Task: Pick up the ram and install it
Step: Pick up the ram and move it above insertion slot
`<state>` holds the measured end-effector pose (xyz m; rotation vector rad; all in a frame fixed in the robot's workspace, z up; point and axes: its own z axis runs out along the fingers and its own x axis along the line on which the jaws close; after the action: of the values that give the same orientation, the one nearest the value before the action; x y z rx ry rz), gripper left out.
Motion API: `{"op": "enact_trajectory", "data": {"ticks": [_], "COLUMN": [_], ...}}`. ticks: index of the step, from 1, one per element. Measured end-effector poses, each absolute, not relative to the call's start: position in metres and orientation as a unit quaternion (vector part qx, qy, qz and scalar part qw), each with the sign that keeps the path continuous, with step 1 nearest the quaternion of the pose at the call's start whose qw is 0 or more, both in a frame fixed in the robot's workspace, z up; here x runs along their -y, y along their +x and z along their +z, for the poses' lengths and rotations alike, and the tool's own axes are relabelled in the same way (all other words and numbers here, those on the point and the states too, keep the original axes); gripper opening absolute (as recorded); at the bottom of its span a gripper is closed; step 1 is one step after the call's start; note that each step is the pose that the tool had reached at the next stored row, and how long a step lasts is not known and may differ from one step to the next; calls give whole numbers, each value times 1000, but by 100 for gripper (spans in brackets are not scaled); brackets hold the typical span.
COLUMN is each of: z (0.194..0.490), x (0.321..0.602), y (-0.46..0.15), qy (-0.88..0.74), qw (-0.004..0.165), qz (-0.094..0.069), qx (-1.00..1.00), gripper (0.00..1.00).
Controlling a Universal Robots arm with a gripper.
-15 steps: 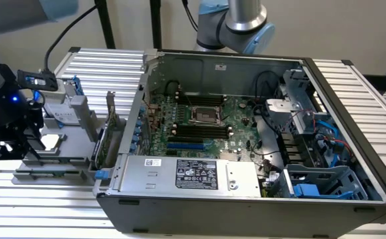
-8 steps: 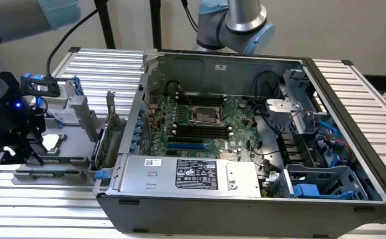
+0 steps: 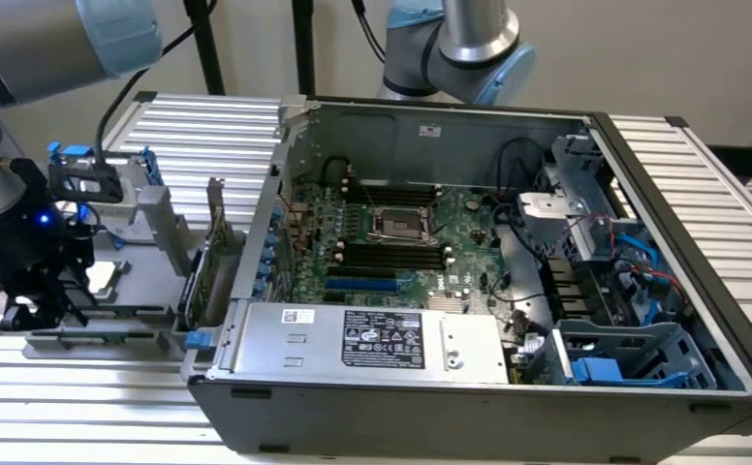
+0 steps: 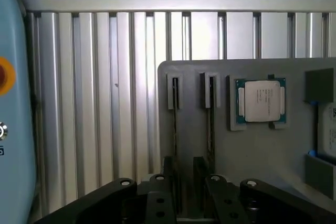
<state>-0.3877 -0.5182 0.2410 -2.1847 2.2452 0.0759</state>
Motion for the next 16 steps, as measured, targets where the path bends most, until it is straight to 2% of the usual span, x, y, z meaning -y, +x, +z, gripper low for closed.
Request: {"op": "enact_trajectory", "data": {"ticks": [16], "z": [212], "x": [519], "y": [-388], "qy": [-702], "qw": [4], "qz": [24], "qx": [-712], "gripper": [31]}}
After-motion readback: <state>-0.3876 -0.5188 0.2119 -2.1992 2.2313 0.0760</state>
